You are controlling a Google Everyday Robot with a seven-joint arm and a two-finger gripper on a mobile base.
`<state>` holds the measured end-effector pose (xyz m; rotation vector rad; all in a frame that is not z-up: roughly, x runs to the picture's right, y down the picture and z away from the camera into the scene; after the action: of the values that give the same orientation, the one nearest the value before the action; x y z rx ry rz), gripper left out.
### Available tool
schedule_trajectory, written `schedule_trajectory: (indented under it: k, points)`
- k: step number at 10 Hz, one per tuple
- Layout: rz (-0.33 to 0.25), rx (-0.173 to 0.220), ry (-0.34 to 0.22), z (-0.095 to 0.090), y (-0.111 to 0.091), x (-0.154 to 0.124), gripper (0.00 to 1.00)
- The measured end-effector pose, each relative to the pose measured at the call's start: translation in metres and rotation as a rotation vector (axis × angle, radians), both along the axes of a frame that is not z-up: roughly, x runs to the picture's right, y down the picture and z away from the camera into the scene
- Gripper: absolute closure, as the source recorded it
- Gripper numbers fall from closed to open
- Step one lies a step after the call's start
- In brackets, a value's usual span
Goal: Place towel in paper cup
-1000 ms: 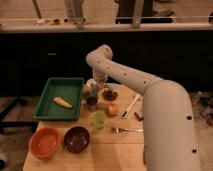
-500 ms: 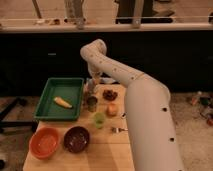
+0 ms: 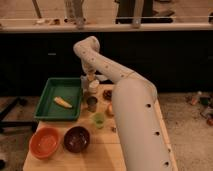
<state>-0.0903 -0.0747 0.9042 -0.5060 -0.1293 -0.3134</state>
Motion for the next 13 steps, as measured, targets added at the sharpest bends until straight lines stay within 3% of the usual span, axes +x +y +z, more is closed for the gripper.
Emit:
schedule_trajectory:
  k: [2,6,8,13]
  points:
    - [0.001,-0.008,0.006,0.003,-0.002,0.003,1.0]
    - [0.019,-0.054,0.023,0.028,0.018,0.012,1.0]
    - [0.02,-0.059,0.021,0.029,0.02,0.012,0.97]
    - [0.021,-0.059,0.021,0.029,0.02,0.013,0.53]
